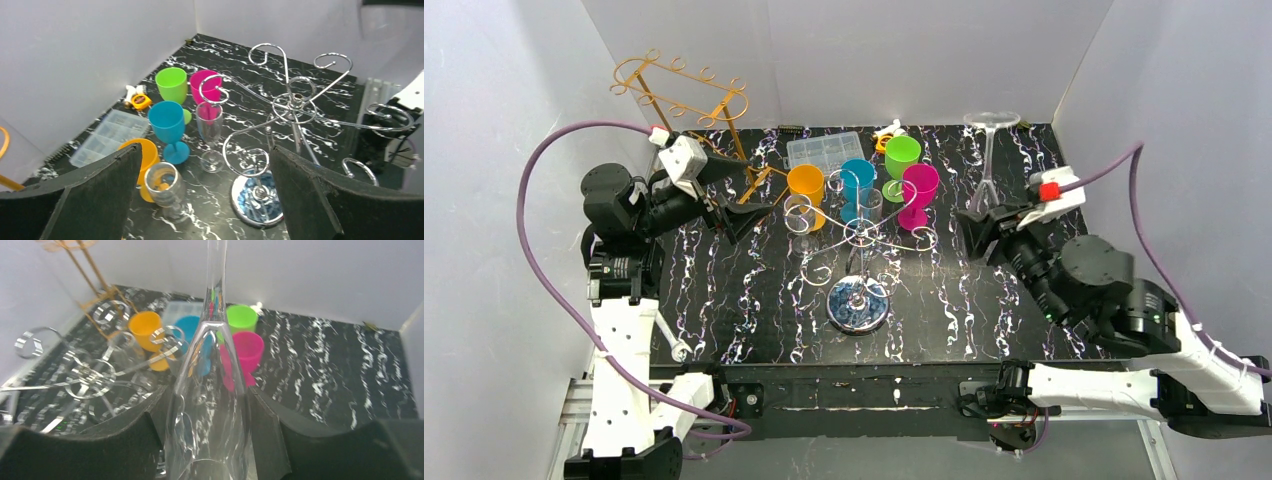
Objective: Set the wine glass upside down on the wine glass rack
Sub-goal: Turn the wine glass upside down at the wine rack.
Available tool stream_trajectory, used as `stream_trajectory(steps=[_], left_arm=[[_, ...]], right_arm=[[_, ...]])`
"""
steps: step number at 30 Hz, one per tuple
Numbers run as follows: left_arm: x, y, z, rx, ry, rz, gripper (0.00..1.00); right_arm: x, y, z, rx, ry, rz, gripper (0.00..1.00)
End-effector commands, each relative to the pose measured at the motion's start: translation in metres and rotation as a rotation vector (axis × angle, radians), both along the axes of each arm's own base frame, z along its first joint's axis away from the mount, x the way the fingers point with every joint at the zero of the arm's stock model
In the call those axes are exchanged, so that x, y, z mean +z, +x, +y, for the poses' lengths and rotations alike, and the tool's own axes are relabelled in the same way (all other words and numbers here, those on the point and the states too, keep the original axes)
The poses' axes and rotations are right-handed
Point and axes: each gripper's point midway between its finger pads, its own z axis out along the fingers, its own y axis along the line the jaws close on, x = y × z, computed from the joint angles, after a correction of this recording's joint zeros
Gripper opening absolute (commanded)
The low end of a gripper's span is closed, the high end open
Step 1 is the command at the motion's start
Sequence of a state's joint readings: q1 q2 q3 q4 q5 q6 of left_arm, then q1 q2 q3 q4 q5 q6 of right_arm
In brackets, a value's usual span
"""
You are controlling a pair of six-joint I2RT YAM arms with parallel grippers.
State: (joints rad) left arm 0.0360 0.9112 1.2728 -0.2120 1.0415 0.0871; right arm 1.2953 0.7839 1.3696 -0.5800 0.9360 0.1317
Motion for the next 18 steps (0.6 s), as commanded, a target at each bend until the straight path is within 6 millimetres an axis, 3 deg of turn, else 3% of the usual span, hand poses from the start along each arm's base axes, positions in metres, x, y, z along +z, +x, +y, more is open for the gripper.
stream_trajectory(steps=[1,6,11,18], left_arm=[[-0.006,-0.011,-0.008,-0.056,-0.067,0.124,0.98],[-0.011,-0.012,-0.009,-0.065,-0.071,0.151,0.98],[-0.020,-0.013,-0.011,-0.075,-0.079,0.186,0.98],[-0.031,-0.013,-0.010,-0.059,-0.080,0.201,0.98]], right_arm=[[-0.048,0.010,-0.015,-0.138,-0.068,0.038,0.01],[-0.087,0.009,-0.020,-0.144,-0.063,0.044,0.01],[-0.123,0.010,0.000,-0.107,-0.138,0.073,0.01],[-0.140,0.012,0.011,-0.101,-0.115,0.068,0.01]])
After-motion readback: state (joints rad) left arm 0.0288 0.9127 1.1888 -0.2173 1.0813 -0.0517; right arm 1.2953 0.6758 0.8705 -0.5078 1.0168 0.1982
